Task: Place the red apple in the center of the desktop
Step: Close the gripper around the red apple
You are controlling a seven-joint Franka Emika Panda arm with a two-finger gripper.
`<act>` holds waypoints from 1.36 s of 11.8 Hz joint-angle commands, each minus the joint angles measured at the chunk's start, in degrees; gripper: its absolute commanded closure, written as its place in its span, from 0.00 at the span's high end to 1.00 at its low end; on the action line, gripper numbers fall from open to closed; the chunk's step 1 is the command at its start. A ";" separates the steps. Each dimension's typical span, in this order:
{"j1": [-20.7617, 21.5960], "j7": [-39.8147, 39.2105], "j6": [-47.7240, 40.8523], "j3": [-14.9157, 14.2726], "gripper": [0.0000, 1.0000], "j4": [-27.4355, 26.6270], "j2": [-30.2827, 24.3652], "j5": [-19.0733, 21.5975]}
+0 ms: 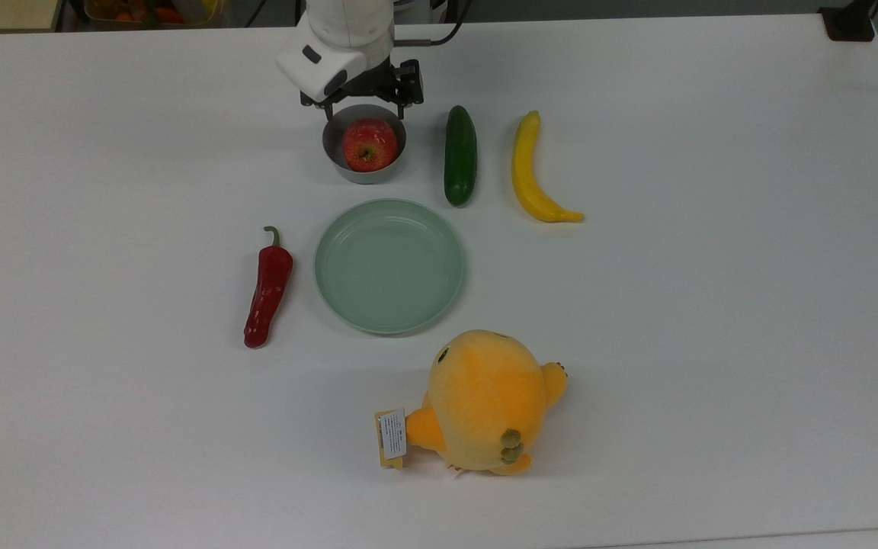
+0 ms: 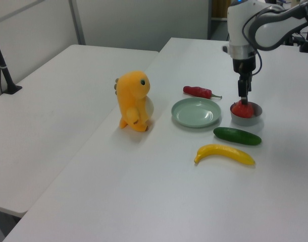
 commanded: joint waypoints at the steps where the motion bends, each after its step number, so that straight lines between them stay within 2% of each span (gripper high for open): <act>1: 0.14 -1.37 1.51 -0.57 1.00 -0.22 2.68 -1.96; 4: 0.05 -0.67 4.59 -0.57 1.00 -0.22 3.91 -1.96; 5: 0.05 -0.23 5.03 -0.57 0.96 -0.22 4.09 -1.96; 6: 0.05 0.21 5.04 -0.57 0.57 -0.22 4.09 -1.96; 7: 0.14 0.21 5.04 -0.57 0.32 -0.22 4.09 -1.96; 8: 0.14 0.21 5.04 -0.57 0.12 -0.22 4.00 -1.96; 9: 0.14 0.12 5.04 -0.57 0.00 -0.13 3.91 -1.96; 14: 0.05 -0.40 4.43 -0.57 0.00 -0.13 3.39 -1.96; 16: 0.23 -0.58 3.64 -0.57 0.00 -0.22 1.64 -1.96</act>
